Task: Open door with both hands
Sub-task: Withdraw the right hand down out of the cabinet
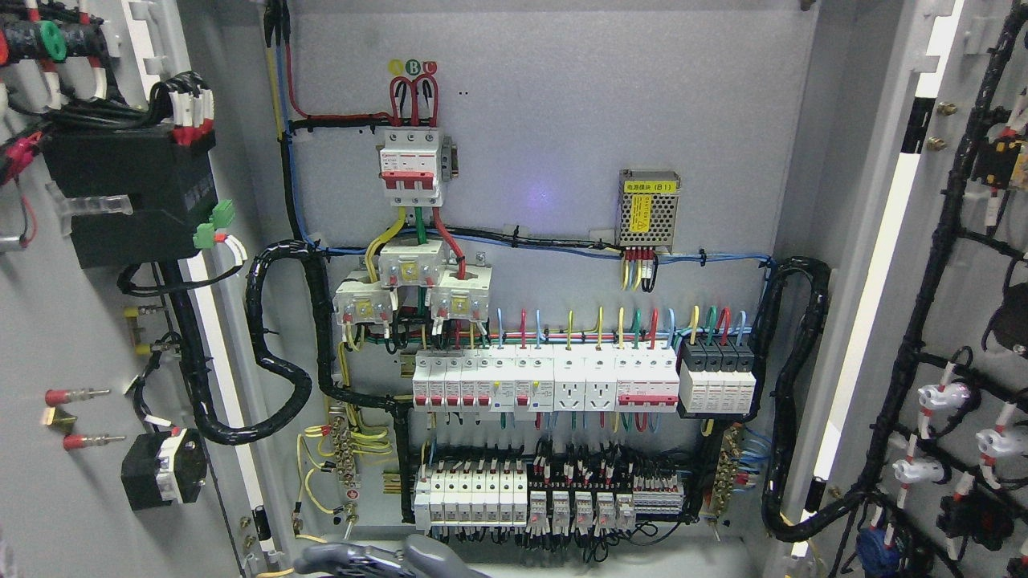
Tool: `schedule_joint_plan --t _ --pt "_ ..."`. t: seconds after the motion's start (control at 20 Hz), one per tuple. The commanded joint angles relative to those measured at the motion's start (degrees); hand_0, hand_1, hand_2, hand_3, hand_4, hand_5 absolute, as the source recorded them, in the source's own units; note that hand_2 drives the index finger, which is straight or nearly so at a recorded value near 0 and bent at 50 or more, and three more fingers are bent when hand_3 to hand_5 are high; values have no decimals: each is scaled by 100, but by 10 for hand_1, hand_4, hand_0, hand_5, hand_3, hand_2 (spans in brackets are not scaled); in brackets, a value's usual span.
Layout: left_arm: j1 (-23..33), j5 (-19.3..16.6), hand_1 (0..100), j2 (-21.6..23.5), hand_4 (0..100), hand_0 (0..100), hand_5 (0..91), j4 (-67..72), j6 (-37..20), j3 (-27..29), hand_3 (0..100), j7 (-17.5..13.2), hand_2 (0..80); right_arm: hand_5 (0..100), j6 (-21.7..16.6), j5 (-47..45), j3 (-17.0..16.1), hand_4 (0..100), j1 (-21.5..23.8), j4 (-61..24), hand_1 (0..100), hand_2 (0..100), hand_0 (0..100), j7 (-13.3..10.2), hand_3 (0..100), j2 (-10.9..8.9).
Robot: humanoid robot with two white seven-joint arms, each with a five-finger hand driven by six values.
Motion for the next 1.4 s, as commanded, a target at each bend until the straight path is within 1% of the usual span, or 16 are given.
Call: schedule_joint_plan --t 0.0,0.05,0.1,0.15,0.2,0.25,0.3,0.35,0.5,0.6,0.75,0.9,1.0,1.1,1.2,1.35 --pt "44 0 0 272 0 0 0 -2956 -1702 -389 0 41 0 0 -858 -16 -1493 0 1319 -1171 0 0 0 -53 0 -736" --pt "105 0 0 254 0 0 0 -3185 -1843 -266 0 50 0 0 -1332 -16 -1493 0 1548 -1321 0 0 0 -62 0 -823" --pt "184 0 0 210 0 0 0 -3404 -2027 -143 0 50 0 0 -1859 -7 -1510 0 1794 -1436 0 0 0 -132 0 -902" --pt "237 0 0 193 0 0 0 -3563 -2237 -11 0 58 0 0 -2430 -7 -1528 0 2040 -1524 0 0 0 -315 0 -929" --pt "264 -9 0 166 0 0 0 -3678 -2483 103 0 76 0 0 -3019 -7 -1615 0 2286 -1603 0 0 0 -656 0 -956" --pt "273 0 0 105 0 0 0 -3757 -2729 217 0 93 0 0 -3503 -16 -1694 0 2498 -1691 0 0 0 -1095 0 -956" --pt "299 0 0 0 0 0 0 -3828 -2932 340 0 94 0 0 -3873 -25 -1713 0 2648 -1814 0 0 0 -1473 0 -956" --pt "343 0 0 -131 0 0 0 -3898 -3099 463 0 94 0 0 -4112 -42 -1721 0 2762 -1963 0 0 0 -1695 0 -965" --pt "475 -18 0 -562 0 0 0 -4109 -3548 798 0 85 0 0 -4448 -330 -1730 0 3175 -2569 0 0 0 -1793 0 -1017" --pt "510 -27 0 -695 0 0 0 -4424 -3794 948 0 85 0 0 -4527 -700 -1739 0 3483 -2816 0 0 0 -1802 0 -1026" --pt "545 -27 0 -748 0 0 0 -4742 -3857 992 0 94 0 0 -4905 -1060 -1871 0 3826 -2817 0 0 0 -1785 0 -1140" --pt "545 -18 0 -748 0 0 0 -5137 -3866 1229 0 102 0 0 -5081 -1535 -2151 0 3880 -2808 0 0 0 -1767 0 -1263" --pt "545 8 0 -757 0 0 0 -5339 -3909 1369 0 111 0 0 -5134 -1650 -2266 0 3897 -2808 0 0 0 -1723 0 -1351" --pt "528 87 0 -757 0 0 0 -5393 -3953 1554 0 251 0 0 -5291 -1729 -2433 0 3924 -2808 0 0 0 -1723 0 -1517" --pt "536 149 0 -748 0 0 0 -5428 -4015 1922 0 374 0 0 -5476 -1896 -2617 0 3924 -2808 0 0 0 -1723 0 -1676" --pt "650 421 0 -704 0 0 0 -5419 -4077 2721 0 401 0 0 -5477 -2396 -2776 0 3924 -2808 0 0 0 -1723 0 -1887"
